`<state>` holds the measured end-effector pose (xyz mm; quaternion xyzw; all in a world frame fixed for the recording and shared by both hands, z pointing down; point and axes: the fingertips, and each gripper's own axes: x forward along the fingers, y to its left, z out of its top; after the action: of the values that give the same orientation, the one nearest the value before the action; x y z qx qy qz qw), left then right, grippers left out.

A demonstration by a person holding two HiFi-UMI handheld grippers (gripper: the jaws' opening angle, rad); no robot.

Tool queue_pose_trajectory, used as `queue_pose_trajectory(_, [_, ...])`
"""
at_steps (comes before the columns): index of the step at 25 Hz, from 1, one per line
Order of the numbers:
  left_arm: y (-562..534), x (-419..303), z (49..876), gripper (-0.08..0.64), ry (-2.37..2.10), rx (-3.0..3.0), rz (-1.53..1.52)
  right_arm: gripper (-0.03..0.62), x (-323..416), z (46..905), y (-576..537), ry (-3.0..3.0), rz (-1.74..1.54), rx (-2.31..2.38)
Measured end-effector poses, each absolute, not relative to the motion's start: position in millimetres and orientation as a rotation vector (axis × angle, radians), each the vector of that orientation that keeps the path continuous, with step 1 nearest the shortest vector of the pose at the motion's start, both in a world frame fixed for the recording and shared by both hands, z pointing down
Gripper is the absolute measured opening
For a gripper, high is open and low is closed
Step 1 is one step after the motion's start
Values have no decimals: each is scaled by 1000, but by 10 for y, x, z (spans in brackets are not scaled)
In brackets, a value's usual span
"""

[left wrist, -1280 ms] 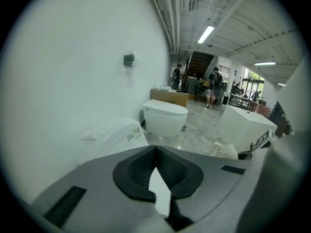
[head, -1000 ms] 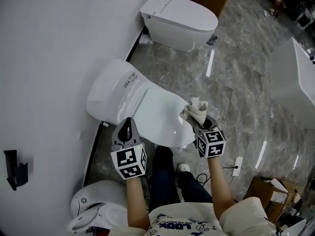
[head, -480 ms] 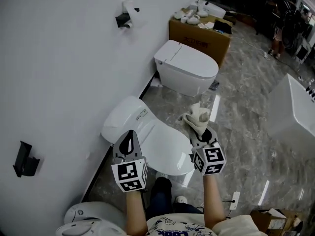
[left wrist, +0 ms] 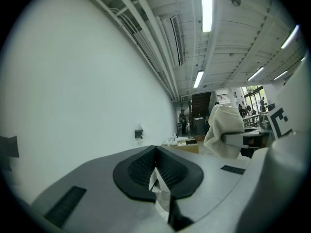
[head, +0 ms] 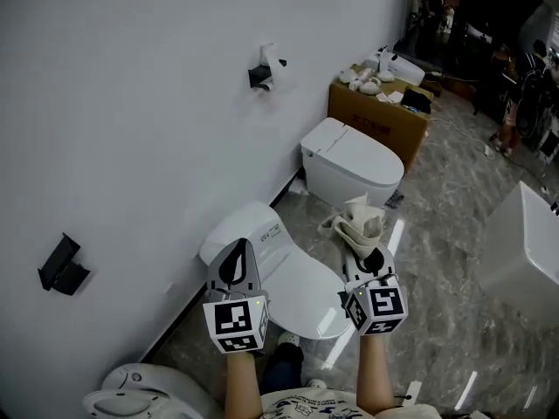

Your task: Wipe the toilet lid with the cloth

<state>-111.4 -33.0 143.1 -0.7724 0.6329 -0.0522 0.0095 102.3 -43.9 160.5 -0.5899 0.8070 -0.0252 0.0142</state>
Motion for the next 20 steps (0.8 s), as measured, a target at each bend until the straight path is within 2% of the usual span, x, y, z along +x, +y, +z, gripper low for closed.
queue_pose_trajectory(20, [30,-1267,1100,3,1996,-2342,-91,110,834,1128,-189,2504,23,-1749])
